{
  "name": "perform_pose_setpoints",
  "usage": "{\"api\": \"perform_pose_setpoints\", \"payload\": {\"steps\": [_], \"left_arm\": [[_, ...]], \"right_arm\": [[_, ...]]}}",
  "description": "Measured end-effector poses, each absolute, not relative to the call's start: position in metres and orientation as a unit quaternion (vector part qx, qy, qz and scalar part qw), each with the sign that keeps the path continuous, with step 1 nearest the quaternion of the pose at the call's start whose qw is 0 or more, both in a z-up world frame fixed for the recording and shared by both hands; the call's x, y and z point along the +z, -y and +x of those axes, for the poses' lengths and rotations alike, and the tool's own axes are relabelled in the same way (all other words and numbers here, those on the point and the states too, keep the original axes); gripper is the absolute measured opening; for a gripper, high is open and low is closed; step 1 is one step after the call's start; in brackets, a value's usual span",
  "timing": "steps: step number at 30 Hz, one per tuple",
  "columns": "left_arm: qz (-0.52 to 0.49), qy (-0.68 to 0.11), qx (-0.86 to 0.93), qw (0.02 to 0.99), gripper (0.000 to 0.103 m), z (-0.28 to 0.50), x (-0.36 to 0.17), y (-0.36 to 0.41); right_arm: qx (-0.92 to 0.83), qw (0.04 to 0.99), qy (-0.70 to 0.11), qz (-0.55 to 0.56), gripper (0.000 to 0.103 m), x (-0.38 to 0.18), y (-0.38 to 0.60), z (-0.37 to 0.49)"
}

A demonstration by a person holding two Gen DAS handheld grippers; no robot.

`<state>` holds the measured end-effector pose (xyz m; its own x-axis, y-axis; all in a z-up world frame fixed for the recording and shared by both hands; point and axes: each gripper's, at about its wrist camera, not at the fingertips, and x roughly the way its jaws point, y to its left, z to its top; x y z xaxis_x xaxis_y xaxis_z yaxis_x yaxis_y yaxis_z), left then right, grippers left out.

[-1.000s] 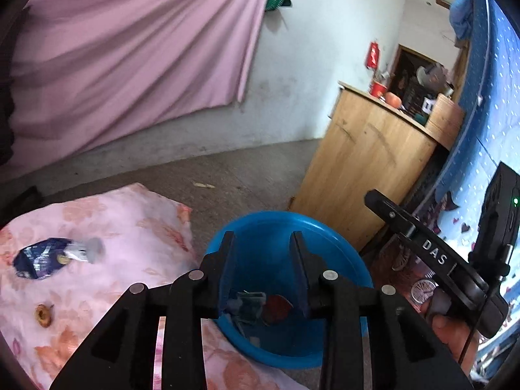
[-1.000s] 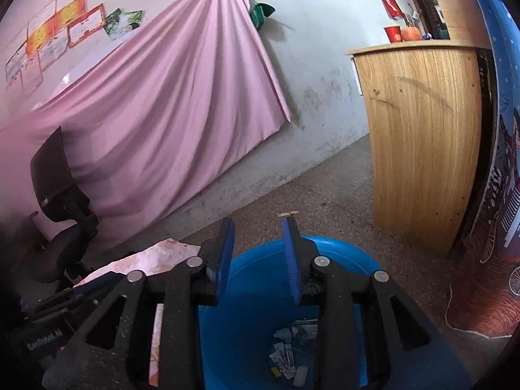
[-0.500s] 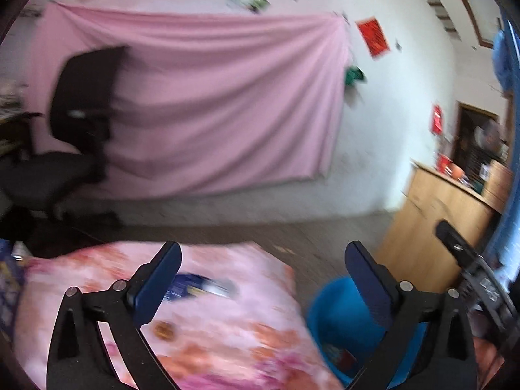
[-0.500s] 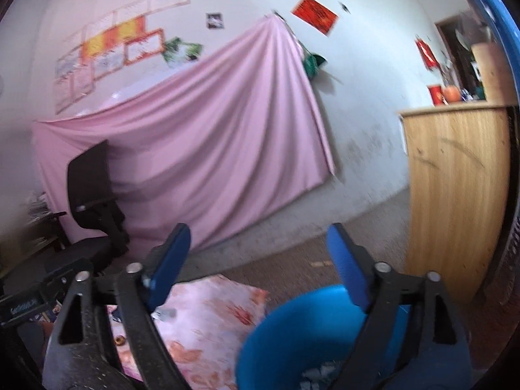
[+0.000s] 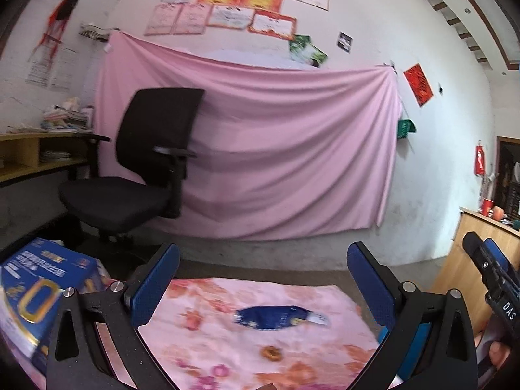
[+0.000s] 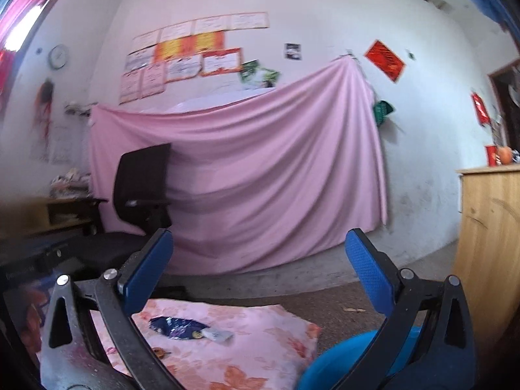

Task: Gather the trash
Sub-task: 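Move both grippers back to the bed toward the brown round piece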

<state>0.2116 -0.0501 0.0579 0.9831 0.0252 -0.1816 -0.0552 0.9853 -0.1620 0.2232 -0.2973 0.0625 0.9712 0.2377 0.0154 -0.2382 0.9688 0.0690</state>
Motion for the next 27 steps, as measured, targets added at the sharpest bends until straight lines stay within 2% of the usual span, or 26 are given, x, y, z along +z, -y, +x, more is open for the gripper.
{"api": "perform_pose_setpoints", "payload": {"steps": [12, 27], "left_arm": [[-0.069, -0.095, 0.069, 0.991, 0.101, 0.196, 0.032, 0.011], [-0.066, -0.122, 0.077, 0.987, 0.101, 0.206, 0.012, 0.007]], "right_arm": [[0.178, 0.983, -0.043, -0.024, 0.103, 0.041, 0.242, 0.242], [0.182, 0.976, -0.103, -0.059, 0.103, 0.018, 0.226, 0.262]]}}
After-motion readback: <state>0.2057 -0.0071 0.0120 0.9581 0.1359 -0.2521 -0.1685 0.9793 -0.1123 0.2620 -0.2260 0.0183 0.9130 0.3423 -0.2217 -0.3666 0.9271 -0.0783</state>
